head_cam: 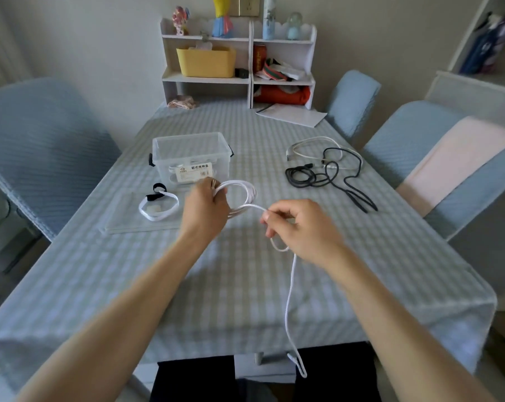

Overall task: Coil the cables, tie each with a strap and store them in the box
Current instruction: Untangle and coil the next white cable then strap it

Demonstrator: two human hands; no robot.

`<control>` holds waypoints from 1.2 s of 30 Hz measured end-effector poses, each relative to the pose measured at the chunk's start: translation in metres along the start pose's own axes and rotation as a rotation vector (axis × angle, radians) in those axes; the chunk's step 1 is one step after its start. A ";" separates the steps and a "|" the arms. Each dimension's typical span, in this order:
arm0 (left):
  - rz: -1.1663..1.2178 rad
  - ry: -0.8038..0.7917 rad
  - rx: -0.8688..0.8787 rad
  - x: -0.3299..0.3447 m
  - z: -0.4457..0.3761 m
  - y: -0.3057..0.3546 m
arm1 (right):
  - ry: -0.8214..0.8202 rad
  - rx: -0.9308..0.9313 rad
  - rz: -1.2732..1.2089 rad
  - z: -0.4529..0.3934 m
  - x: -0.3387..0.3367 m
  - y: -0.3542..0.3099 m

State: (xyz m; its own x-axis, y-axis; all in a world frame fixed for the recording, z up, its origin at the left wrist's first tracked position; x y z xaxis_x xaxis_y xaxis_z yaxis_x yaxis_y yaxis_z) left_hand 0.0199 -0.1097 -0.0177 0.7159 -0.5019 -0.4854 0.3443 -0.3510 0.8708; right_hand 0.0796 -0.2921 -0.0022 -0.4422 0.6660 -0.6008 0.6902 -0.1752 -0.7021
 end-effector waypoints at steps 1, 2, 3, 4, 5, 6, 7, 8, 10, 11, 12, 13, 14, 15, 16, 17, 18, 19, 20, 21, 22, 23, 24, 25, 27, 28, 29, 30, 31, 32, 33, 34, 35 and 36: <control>-0.004 -0.011 0.009 0.000 0.007 -0.002 | 0.023 0.061 -0.022 0.002 -0.003 -0.001; 0.029 -0.040 -0.007 0.001 0.012 -0.003 | 0.038 0.126 -0.040 0.000 -0.004 0.001; 0.083 -0.077 -0.029 0.001 0.018 -0.004 | 0.051 0.180 -0.042 0.002 -0.006 0.002; 0.139 -0.107 -0.052 0.001 0.026 -0.005 | 0.058 0.217 -0.018 0.005 -0.008 0.002; 0.185 -0.123 -0.076 0.001 0.029 -0.006 | 0.055 0.243 0.027 0.006 -0.008 0.004; 0.218 -0.126 -0.094 0.001 0.032 -0.008 | 0.056 0.259 0.084 0.007 -0.008 0.005; 0.239 -0.118 -0.103 -0.002 0.035 -0.008 | 0.063 0.265 0.134 0.011 -0.009 0.004; 0.245 -0.106 -0.113 -0.005 0.036 -0.008 | 0.082 0.269 0.156 0.014 -0.010 0.005; 0.218 -0.070 -0.118 -0.009 0.034 -0.010 | 0.155 0.268 0.141 0.019 -0.011 0.008; 0.184 -0.053 -0.107 -0.010 0.031 -0.011 | 0.175 0.265 0.130 0.020 -0.011 0.010; 0.138 -0.037 -0.087 -0.010 0.029 -0.011 | 0.177 0.261 0.112 0.019 -0.012 0.011; 0.089 -0.016 -0.057 -0.011 0.025 -0.011 | 0.161 0.254 0.056 0.016 -0.010 0.011; 0.044 0.005 -0.030 -0.011 0.022 -0.011 | 0.153 0.248 -0.066 0.014 -0.009 0.009; 0.010 0.030 -0.016 -0.011 0.019 -0.013 | 0.158 0.244 -0.275 0.011 -0.006 0.008; -0.009 0.051 -0.007 -0.010 0.017 -0.013 | 0.188 0.245 -0.533 0.008 -0.004 0.004; -0.021 0.066 -0.008 -0.010 0.015 -0.017 | 0.229 0.259 -0.790 0.007 -0.002 0.003; -0.029 0.078 -0.002 -0.009 0.015 -0.018 | 0.284 0.277 -0.997 0.007 -0.001 0.002; -0.038 0.086 0.003 -0.009 0.014 -0.020 | 0.340 0.298 -1.139 0.009 -0.002 0.001; -0.047 0.092 0.008 -0.008 0.014 -0.021 | 0.381 0.321 -1.219 0.012 -0.002 0.002; -0.051 0.102 0.014 -0.008 0.012 -0.021 | 0.395 0.340 -1.252 0.015 -0.003 0.003; -0.054 0.113 0.016 -0.008 0.012 -0.021 | 0.389 0.354 -1.261 0.018 -0.004 0.003; -0.054 0.122 0.016 -0.009 0.011 -0.021 | 0.376 0.362 -1.258 0.021 -0.005 0.004; -0.053 0.127 0.017 -0.009 0.010 -0.022 | 0.358 0.372 -1.252 0.023 -0.006 0.005; -0.055 0.129 0.016 -0.008 0.011 -0.022 | 0.330 0.385 -1.235 0.026 -0.008 0.005; -0.062 0.128 0.013 -0.008 0.011 -0.024 | 0.242 0.418 -1.188 0.028 -0.008 0.003; -0.064 0.125 0.016 -0.008 0.012 -0.023 | 0.202 0.439 -1.167 0.029 -0.008 0.002; -0.064 0.122 0.023 -0.009 0.013 -0.021 | 0.177 0.464 -1.145 0.030 -0.007 -0.001; -0.065 0.120 0.028 -0.010 0.014 -0.020 | 0.161 0.491 -1.123 0.030 -0.005 -0.003; -0.068 0.118 0.032 -0.011 0.015 -0.019 | 0.152 0.518 -1.106 0.030 -0.001 -0.005; -0.071 0.115 0.035 -0.011 0.017 -0.018 | 0.150 0.541 -1.101 0.032 0.002 -0.009; -0.074 0.113 0.036 -0.011 0.018 -0.019 | 0.154 0.560 -1.104 0.031 0.008 -0.011; -0.075 0.110 0.041 -0.011 0.020 -0.018 | 0.170 0.574 -1.101 0.032 0.012 -0.013; -0.076 0.103 0.045 -0.010 0.022 -0.018 | 0.198 0.585 -1.083 0.032 0.016 -0.012; -0.074 0.095 0.046 -0.009 0.023 -0.018 | 0.230 0.593 -1.041 0.031 0.019 -0.012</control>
State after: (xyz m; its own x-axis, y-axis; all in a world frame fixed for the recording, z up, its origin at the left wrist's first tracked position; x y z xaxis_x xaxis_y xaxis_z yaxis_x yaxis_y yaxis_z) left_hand -0.0066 -0.1175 -0.0310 0.7450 -0.3968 -0.5363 0.3715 -0.4209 0.8275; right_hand 0.0456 -0.2997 -0.0171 -0.4743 0.7879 0.3929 -0.3289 0.2555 -0.9092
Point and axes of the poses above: each hand's wrist, its own z-axis away from the middle knuckle, its own x-axis out of the palm, y = z × x, the point moved 3 cm from there along -z, towards the middle knuckle, and after that the axes turned 10 degrees about -x, right-handed, at the moved point
